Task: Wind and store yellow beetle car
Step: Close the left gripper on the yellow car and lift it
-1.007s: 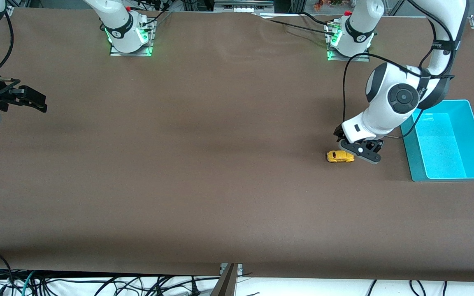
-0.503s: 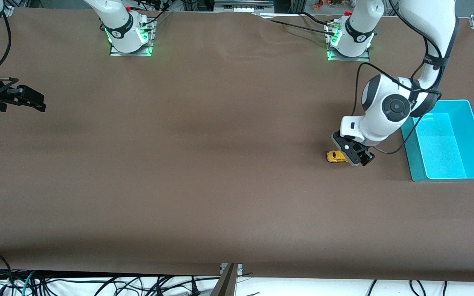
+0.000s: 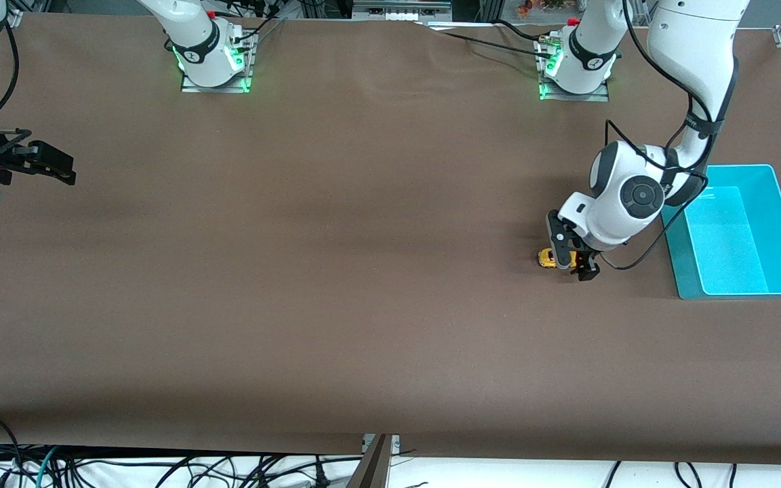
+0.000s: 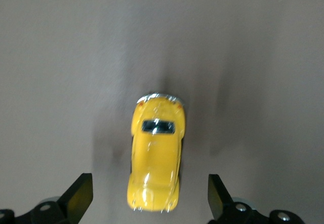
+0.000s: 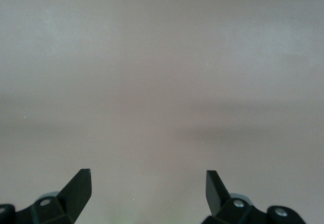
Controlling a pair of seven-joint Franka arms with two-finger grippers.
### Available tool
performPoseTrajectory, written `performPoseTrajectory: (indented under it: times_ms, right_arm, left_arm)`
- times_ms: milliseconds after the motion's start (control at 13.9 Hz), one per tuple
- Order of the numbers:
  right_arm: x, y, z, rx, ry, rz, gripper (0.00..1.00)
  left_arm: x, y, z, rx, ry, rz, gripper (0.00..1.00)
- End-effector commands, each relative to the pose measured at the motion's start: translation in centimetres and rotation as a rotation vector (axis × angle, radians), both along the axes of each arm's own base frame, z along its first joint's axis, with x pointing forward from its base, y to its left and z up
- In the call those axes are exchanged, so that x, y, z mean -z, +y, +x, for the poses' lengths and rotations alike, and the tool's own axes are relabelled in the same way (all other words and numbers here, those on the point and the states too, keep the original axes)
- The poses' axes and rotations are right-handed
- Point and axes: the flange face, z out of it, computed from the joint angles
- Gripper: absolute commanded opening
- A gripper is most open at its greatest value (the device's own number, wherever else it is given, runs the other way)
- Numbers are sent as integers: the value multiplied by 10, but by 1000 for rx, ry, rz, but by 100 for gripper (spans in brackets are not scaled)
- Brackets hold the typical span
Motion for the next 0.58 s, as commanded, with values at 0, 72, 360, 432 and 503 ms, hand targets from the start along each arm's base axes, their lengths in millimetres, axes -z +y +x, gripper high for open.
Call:
performPoseTrajectory:
  times_ms: [0, 72, 360, 432, 503]
  right_arm:
    - [-2, -1, -2, -13, -5, -6, 100]
    - [-2, -1, -2, -13, -5, -6, 100]
    - [-1, -2, -2, -13, -3, -7, 100]
    - [-1, -1, -2, -13, -3, -6, 100]
    - [-1, -1, -2, -13, -2, -6, 100]
  left_arm:
    - [20, -6, -7, 39, 29, -19, 98]
    - [30, -6, -7, 44, 20, -27, 98]
    - [33, -6, -6, 103, 10, -80, 41]
    - [30, -5, -5, 101, 5, -81, 13]
    - [23, -4, -2, 97, -7, -82, 0]
